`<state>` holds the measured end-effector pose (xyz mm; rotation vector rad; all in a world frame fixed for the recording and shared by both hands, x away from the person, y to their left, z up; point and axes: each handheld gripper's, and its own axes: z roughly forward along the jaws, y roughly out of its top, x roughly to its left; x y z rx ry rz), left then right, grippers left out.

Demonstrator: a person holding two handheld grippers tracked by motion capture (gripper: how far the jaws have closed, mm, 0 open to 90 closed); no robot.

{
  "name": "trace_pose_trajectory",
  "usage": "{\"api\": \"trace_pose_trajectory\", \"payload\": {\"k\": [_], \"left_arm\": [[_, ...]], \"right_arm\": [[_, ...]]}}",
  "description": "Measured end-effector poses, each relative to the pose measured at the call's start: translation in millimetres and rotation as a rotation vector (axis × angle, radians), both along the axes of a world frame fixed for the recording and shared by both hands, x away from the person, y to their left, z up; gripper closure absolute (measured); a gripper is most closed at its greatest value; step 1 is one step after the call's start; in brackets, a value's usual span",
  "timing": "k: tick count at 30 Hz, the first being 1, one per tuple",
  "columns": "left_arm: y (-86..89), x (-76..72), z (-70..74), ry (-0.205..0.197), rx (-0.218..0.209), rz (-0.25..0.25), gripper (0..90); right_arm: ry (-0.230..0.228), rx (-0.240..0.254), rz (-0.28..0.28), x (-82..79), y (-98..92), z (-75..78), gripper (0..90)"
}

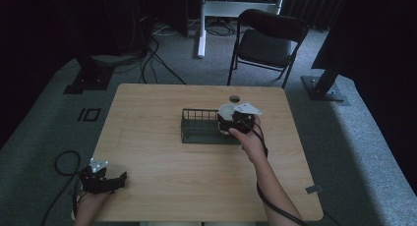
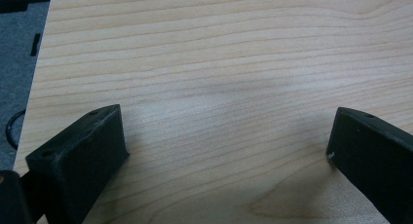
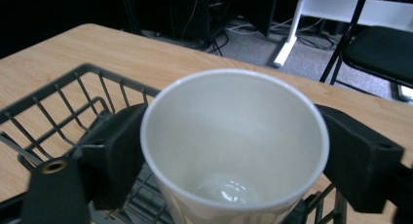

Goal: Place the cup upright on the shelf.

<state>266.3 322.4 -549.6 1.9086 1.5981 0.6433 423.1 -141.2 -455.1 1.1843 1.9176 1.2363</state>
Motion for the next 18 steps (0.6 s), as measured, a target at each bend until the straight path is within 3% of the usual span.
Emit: {"api": "trace_pose_trajectory", "payload": {"k": [7,18], "left_arm": [[0.0,0.0,0.0,0.000,0.000,0.000,0.9],[-0.1,0.0,0.0,-0.001,-0.001,0.001,0.9]], "right_arm": [[-0.032,0.008,0.000,-4.9,-3.9,10.2,13.0],[-0.041,0.013,0.004,-17.1,-14.0,12.9,13.0]]}}
